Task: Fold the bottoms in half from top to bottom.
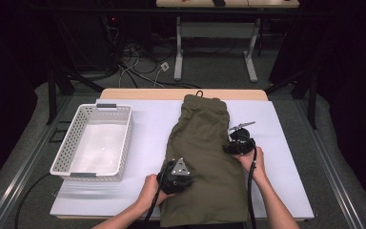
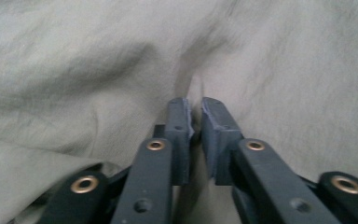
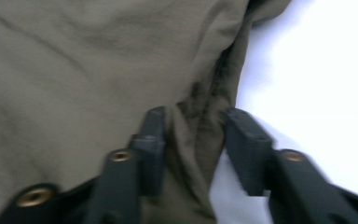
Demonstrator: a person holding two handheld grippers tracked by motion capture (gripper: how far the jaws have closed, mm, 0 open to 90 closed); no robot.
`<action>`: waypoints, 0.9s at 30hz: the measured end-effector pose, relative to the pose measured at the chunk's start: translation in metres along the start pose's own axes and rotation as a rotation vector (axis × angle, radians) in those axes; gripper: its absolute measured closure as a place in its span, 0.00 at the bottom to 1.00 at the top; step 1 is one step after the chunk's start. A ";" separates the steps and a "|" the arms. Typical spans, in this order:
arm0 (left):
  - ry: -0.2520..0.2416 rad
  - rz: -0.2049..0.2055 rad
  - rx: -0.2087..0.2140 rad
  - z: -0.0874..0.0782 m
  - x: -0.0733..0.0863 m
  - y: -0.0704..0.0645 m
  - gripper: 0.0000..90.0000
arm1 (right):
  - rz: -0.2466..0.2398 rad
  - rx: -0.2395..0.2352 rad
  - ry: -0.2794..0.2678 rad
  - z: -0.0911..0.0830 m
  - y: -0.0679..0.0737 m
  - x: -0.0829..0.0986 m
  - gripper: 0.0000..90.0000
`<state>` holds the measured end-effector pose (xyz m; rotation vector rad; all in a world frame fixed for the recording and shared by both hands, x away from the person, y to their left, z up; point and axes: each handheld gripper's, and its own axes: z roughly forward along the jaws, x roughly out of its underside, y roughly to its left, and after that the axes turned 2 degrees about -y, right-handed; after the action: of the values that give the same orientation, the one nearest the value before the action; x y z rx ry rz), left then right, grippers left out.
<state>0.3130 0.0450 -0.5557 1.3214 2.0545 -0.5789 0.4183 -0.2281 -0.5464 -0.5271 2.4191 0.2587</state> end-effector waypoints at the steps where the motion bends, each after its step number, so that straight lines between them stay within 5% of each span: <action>1: 0.001 -0.001 0.000 0.000 0.000 0.000 0.93 | -0.001 -0.011 -0.004 -0.001 0.001 0.001 0.81; 4: -0.003 0.003 -0.005 0.001 0.000 -0.002 0.95 | -0.003 -0.032 -0.006 -0.002 0.005 0.003 0.96; 11: -0.008 0.002 -0.001 0.001 0.001 -0.002 0.96 | -0.073 -0.043 0.079 -0.015 0.015 0.007 0.97; 14: -0.008 0.002 0.003 0.000 0.001 -0.001 0.96 | -0.080 -0.044 0.089 -0.014 0.011 0.006 0.78; 15: -0.008 0.001 0.003 0.000 0.001 -0.001 0.96 | -0.071 -0.018 0.081 -0.014 0.008 0.004 0.65; 19: -0.011 -0.003 0.007 0.001 0.002 0.000 0.96 | -0.035 0.008 0.022 -0.010 -0.003 -0.008 0.44; 24: -0.013 -0.003 0.010 0.001 0.002 0.000 0.96 | 0.003 0.025 0.004 0.008 -0.012 -0.027 0.39; 27: -0.012 -0.002 0.012 0.001 0.002 0.000 0.96 | 0.016 0.020 0.013 0.021 -0.016 -0.032 0.53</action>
<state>0.3129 0.0460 -0.5574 1.3202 2.0460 -0.5998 0.4598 -0.2261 -0.5429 -0.5026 2.4368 0.2377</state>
